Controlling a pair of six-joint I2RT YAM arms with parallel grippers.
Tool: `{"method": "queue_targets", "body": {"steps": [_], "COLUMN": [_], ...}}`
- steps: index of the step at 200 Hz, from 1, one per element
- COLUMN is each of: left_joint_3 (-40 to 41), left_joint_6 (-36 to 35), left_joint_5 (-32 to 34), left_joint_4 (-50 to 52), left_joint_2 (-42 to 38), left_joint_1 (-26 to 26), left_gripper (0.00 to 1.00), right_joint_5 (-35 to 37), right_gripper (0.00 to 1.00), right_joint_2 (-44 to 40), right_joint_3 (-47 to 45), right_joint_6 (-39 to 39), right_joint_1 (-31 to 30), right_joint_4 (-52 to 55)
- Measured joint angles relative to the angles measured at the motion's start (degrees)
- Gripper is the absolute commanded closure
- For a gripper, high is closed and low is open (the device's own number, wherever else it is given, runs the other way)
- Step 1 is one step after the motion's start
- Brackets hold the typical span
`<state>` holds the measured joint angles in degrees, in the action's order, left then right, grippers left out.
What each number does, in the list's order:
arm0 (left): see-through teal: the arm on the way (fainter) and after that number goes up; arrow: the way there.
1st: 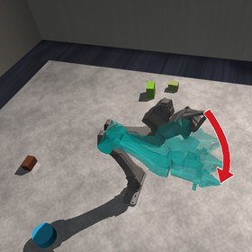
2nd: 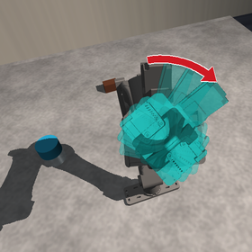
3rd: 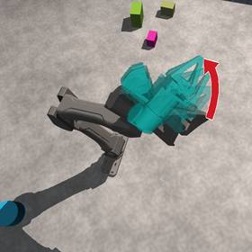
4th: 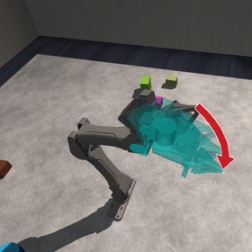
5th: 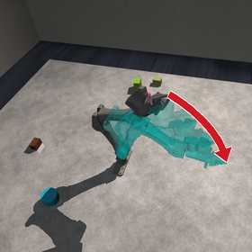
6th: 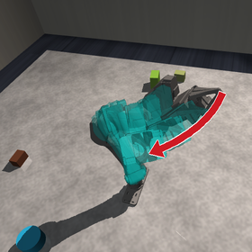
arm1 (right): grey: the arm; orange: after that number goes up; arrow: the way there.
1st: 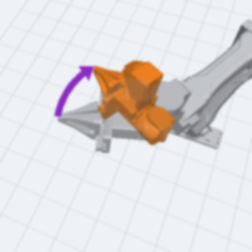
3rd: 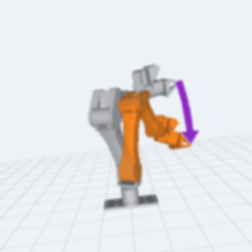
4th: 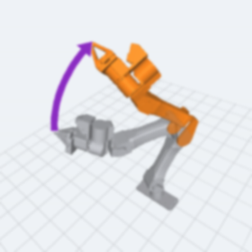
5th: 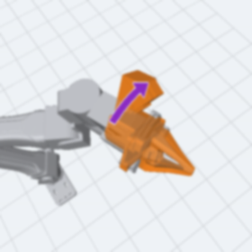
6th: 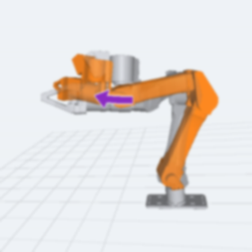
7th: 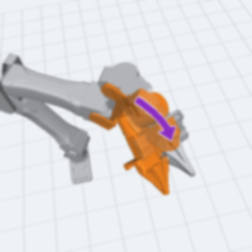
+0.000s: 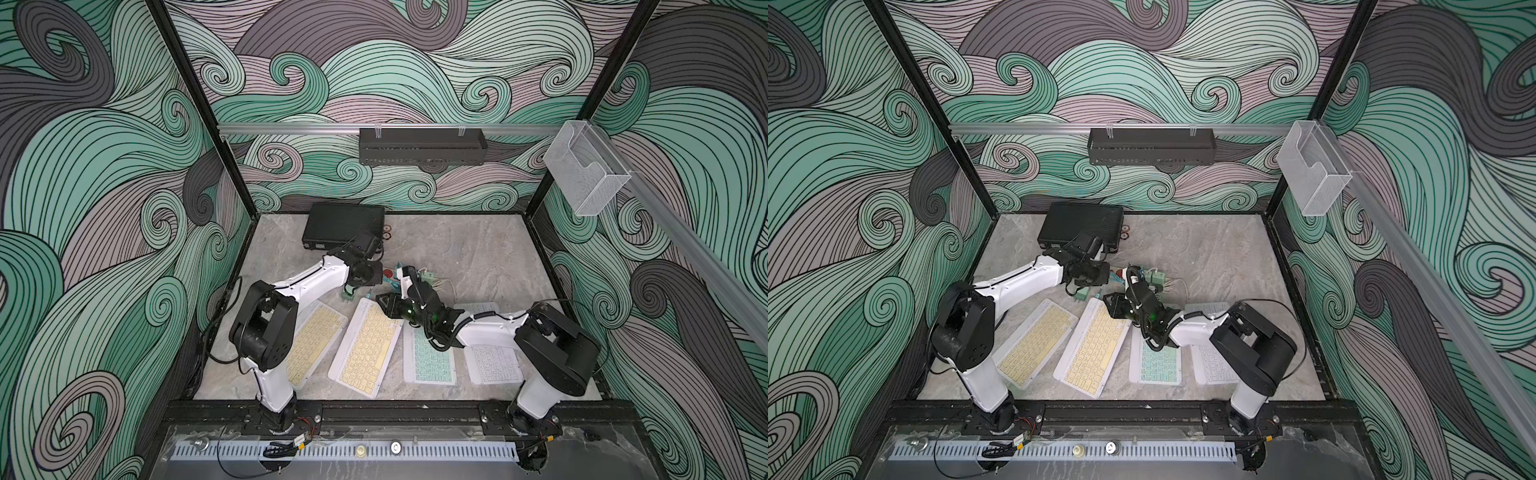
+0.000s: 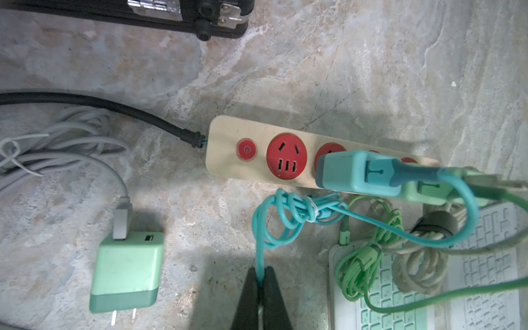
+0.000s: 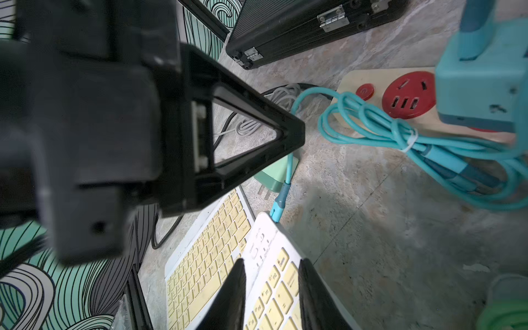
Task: Unplug the wireless keyboard
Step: Remove the power cord from the keyboard.
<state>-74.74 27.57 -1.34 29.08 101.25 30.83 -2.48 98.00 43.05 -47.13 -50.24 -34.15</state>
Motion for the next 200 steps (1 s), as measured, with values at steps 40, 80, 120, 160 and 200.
{"method": "queue_targets", "body": {"steps": [40, 80, 120, 160, 200], "left_joint_3": [0.0, 0.8, 1.7, 1.9, 1.9], "left_joint_6": [0.0, 0.0, -0.1, -0.1, -0.1], "left_joint_5": [-0.2, -0.2, -0.2, 0.0, 0.0], "left_joint_4": [0.1, 0.2, 0.4, 0.4, 0.5], "left_joint_2": [-0.4, -1.7, -2.8, -3.0, -3.2], "left_joint_1": [0.0, 0.0, 0.0, 0.0, 0.0], "left_gripper": [1.0, 1.0, 1.0, 1.0, 1.0], "right_joint_5": [-1.2, -1.1, -0.1, 1.0, 0.9], "right_gripper": [0.66, 0.66, 0.65, 0.67, 0.81], "right_joint_2": [5.4, 9.8, 13.8, 16.2, 18.2], "right_joint_3": [3.8, 7.9, 9.7, 9.6, 9.6], "right_joint_6": [0.1, 0.2, -0.7, -1.4, -2.1], "right_joint_1": [0.0, 0.2, 0.6, 1.1, 1.1], "right_joint_4": [-2.4, -4.6, -7.9, -12.3, -17.3]}}
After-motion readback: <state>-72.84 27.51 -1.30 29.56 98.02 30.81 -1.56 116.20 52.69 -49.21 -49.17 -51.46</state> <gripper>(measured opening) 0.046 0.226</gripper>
